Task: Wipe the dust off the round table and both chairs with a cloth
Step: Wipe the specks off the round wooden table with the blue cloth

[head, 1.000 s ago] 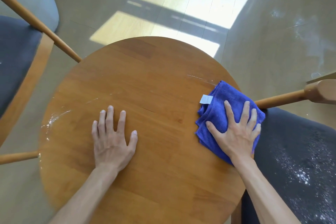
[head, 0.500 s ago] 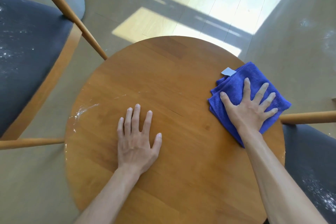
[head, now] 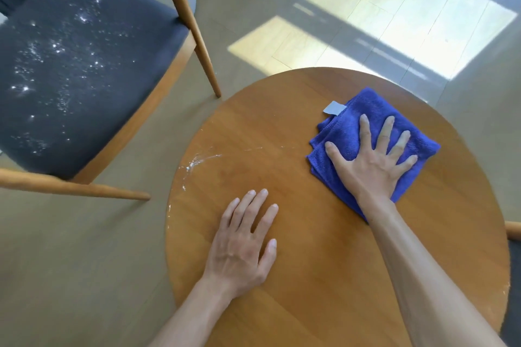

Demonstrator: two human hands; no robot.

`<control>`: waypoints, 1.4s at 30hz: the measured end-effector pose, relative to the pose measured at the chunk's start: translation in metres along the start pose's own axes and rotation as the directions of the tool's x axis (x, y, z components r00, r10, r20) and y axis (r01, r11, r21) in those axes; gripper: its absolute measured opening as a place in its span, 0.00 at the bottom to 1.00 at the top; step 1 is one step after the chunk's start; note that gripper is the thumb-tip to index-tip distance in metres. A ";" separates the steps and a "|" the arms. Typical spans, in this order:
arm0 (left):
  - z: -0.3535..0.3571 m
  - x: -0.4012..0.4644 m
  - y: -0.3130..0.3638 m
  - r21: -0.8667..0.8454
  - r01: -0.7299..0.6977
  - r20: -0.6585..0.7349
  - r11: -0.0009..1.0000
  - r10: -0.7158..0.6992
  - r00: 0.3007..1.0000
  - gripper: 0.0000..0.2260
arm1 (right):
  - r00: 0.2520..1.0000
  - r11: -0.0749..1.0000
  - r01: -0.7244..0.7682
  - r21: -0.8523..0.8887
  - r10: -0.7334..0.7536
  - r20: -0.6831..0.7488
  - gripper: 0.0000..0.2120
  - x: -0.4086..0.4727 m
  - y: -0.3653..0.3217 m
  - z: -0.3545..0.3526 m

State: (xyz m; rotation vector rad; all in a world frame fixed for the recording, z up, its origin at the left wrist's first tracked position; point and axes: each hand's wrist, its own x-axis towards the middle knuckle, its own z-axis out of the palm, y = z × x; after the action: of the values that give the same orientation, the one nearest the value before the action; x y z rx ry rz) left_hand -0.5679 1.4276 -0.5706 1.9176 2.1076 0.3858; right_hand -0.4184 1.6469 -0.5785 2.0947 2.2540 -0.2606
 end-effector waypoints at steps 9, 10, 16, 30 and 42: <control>-0.011 -0.041 -0.011 -0.113 0.058 -0.039 0.992 -0.063 0.997 0.21 | 0.958 0.958 0.288 -0.007 -0.288 0.005 0.41 -0.039 -0.117 0.015; -0.014 -0.045 -0.017 -0.125 0.083 -0.063 0.989 -0.092 0.994 0.21 | 0.947 0.947 0.321 -0.006 -0.321 0.006 0.41 -0.045 -0.130 0.017; -0.039 -0.066 -0.056 -0.301 0.295 -0.246 0.907 -0.372 0.895 0.20 | 0.897 0.897 0.442 0.012 -0.442 0.019 0.40 -0.084 -0.183 0.027; -0.074 -0.106 -0.106 -0.445 0.530 -0.321 0.722 -0.681 0.658 0.22 | 0.738 0.738 0.675 0.015 -0.675 -0.029 0.27 -0.193 -0.211 0.046; -0.082 -0.103 -0.094 -0.465 0.522 -0.271 0.715 -0.677 0.685 0.23 | 0.606 0.591 0.796 0.133 -0.780 -0.158 0.10 -0.261 -0.162 0.061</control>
State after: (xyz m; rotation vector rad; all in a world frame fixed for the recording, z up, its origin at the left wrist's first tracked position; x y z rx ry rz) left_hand -0.6753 1.3155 -0.5274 0.8770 2.5628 1.0146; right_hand -0.5631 1.3698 -0.5841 0.9718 3.1857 -0.4342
